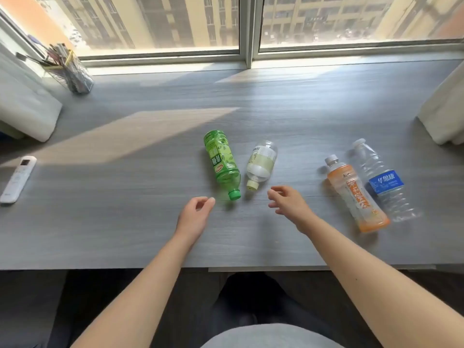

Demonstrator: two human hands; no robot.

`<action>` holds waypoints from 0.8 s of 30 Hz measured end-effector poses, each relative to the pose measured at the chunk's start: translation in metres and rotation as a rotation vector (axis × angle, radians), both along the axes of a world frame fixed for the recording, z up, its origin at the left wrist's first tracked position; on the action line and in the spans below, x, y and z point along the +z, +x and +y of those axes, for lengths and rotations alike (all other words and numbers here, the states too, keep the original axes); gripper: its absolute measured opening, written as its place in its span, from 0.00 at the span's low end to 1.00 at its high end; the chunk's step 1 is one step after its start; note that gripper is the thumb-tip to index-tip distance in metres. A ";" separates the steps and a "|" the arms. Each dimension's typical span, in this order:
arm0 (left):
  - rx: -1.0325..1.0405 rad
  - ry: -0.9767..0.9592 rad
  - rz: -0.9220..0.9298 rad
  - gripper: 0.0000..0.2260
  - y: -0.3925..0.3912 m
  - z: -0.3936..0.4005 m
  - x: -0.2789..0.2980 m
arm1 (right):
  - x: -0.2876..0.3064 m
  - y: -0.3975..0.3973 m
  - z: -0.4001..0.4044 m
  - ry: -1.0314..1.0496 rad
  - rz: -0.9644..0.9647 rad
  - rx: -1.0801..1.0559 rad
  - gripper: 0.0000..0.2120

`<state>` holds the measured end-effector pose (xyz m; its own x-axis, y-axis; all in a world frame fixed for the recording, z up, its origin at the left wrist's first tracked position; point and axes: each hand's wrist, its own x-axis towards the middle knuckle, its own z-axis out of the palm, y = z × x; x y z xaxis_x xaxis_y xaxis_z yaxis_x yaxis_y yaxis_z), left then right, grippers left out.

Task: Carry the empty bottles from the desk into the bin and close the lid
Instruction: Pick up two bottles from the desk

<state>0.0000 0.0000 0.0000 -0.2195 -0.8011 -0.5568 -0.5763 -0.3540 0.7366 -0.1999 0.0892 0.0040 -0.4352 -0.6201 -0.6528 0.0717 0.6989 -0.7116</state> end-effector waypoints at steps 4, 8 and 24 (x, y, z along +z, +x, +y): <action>-0.005 -0.043 -0.104 0.30 -0.034 -0.028 -0.003 | -0.005 -0.006 -0.030 0.050 0.078 -0.086 0.28; 0.006 -0.066 -0.188 0.41 -0.064 -0.054 -0.014 | -0.016 -0.011 -0.053 0.102 0.084 -0.194 0.37; 0.206 0.089 -0.033 0.27 -0.089 -0.068 -0.045 | -0.043 -0.013 -0.090 0.161 0.039 -0.212 0.40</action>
<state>-0.0889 -0.0685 -0.0454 -0.0364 -0.7747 -0.6313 -0.5084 -0.5295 0.6791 -0.2128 -0.0005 -0.0388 -0.5714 -0.4021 -0.7155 0.2033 0.7753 -0.5980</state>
